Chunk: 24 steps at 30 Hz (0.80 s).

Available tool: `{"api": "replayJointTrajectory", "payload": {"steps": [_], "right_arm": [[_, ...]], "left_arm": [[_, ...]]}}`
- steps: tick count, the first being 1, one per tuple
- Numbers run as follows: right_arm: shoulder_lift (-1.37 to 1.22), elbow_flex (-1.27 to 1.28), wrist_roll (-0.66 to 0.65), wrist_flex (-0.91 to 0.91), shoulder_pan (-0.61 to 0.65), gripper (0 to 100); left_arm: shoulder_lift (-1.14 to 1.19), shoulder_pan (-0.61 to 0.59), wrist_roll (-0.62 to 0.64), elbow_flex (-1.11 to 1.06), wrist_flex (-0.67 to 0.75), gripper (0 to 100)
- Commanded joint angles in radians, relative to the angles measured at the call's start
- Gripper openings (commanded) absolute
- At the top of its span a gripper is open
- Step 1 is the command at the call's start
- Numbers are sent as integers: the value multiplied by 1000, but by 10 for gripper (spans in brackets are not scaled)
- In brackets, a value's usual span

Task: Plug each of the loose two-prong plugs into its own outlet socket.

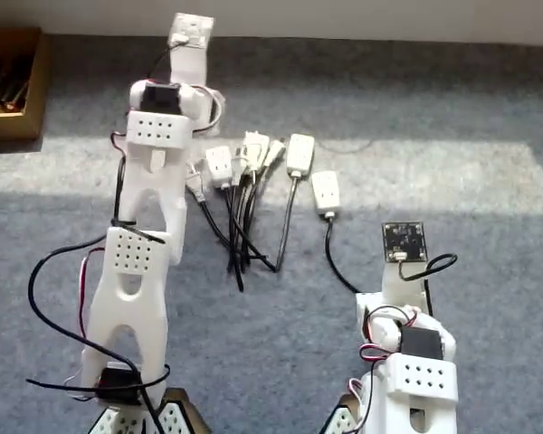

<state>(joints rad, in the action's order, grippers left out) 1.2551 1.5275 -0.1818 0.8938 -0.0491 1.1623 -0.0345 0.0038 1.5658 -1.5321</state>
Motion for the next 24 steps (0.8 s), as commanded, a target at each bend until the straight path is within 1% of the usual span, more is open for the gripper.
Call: {"api": "replayJointTrajectory", "payload": {"steps": [1, 6, 12, 15, 20, 24], "right_arm": [[2, -15, 5, 5, 10, 224], [2, -15, 5, 7, 45, 224], [2, -15, 5, 7, 48, 224], [2, -15, 5, 7, 48, 224], [2, -15, 5, 7, 48, 224], [2, -15, 5, 7, 48, 224]], "left_arm": [[-16, -35, 14, 67, -71, 263], [-12, -15, 11, 62, -133, 263], [101, 102, 11, 64, -192, 263], [177, 148, 11, 71, -192, 263], [193, 202, 11, 71, -192, 263], [196, 193, 11, 62, -195, 261]]}}
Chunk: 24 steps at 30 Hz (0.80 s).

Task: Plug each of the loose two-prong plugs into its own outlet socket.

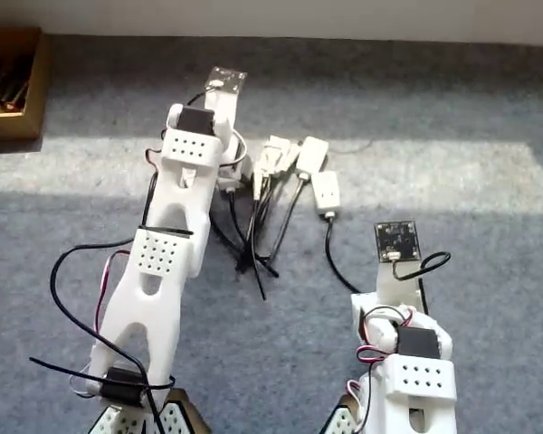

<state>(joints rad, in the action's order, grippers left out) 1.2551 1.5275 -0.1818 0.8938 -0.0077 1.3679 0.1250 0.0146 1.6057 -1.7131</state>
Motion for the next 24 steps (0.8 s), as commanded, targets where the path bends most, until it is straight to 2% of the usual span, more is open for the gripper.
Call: {"api": "replayJointTrajectory", "payload": {"steps": [1, 3, 6, 8, 10, 17, 21, 24], "right_arm": [[2, -15, 3, 7, 7, 224], [2, -15, 3, 7, 7, 224], [2, -15, 3, 7, 10, 224], [2, -15, 3, 7, 10, 224], [2, -15, 3, 7, 10, 224], [2, -15, 3, 4, 10, 224], [2, -15, 3, 4, 10, 224], [2, -13, 3, 4, 10, 224]], "left_arm": [[-10, 21, 0, 22, -25, 254], [-13, -7, -5, 22, -40, 189], [-19, -53, -101, 22, -40, 2], [-21, -82, -133, 30, -44, 27], [-44, -105, -149, 33, -44, 1], [-369, -127, -247, 10, -48, 5], [-648, -140, -292, -128, -48, 5], [-874, -142, -295, -348, -51, 5]]}}
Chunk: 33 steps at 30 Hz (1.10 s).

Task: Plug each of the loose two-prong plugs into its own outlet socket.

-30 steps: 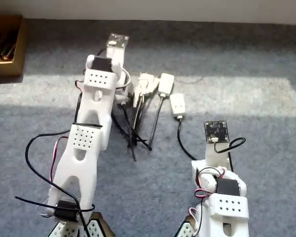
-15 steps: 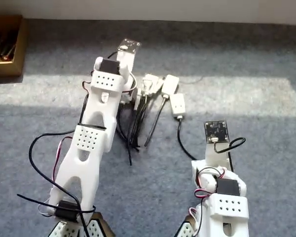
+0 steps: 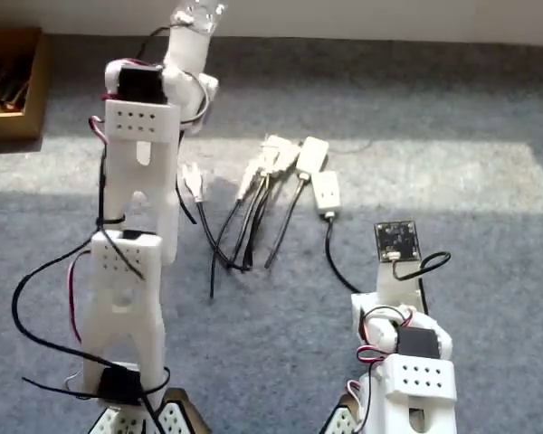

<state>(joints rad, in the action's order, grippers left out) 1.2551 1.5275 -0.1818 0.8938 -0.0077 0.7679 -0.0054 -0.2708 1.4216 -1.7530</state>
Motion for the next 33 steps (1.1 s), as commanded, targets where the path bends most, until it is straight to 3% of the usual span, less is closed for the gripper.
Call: {"api": "replayJointTrajectory", "payload": {"steps": [1, 4, 12, 15, 19, 22, 26, 33], "right_arm": [[2, -13, 3, 4, 10, 224], [2, -13, 3, 4, 10, 224], [2, -12, 3, 4, 10, 224], [2, -10, 3, 2, 10, 224], [2, -10, 5, 2, 10, 224], [2, -8, 5, 2, 12, 224], [2, -8, 5, 2, 12, 224], [2, -8, 5, 2, 12, 224]], "left_arm": [[-354, -10, -9, -275, -14, 5], [-593, 56, -91, -691, -14, 5], [-1170, 384, -611, -1748, 20, 5], [-1343, 417, -758, -2077, 210, 5], [-1486, 415, -848, -2436, 488, 5], [-1511, 414, -959, -2617, 621, 5], [-1511, 414, -1114, -2715, 652, 4], [-1511, 394, -1026, -2726, 752, 4]]}}
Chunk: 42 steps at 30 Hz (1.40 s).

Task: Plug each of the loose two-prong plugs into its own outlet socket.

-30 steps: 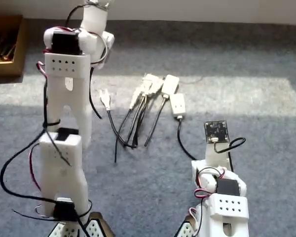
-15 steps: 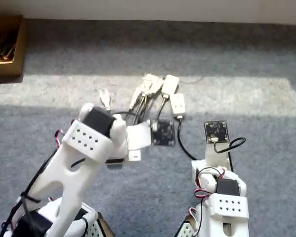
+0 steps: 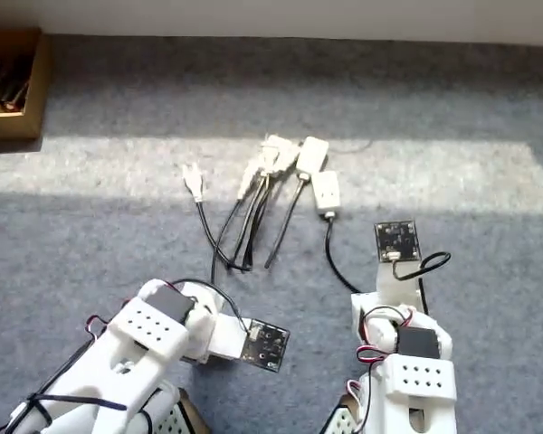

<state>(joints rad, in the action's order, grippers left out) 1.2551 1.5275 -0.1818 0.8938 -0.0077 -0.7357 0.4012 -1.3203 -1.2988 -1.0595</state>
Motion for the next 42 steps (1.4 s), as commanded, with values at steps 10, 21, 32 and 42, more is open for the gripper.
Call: {"api": "replayJointTrajectory", "payload": {"steps": [10, 21, 32, 42], "right_arm": [[2, -8, 5, 2, 12, 224], [2, -7, 2, 2, 31, 224], [2, -7, -2, 4, 31, 224], [-4, -33, -38, 8, 35, 224]], "left_arm": [[-15, -24, 147, 44, 114, 114], [-15, -27, 203, 271, -68, 235], [-122, -127, 203, 364, -115, 235], [-407, -456, 442, 378, -26, 234]]}}
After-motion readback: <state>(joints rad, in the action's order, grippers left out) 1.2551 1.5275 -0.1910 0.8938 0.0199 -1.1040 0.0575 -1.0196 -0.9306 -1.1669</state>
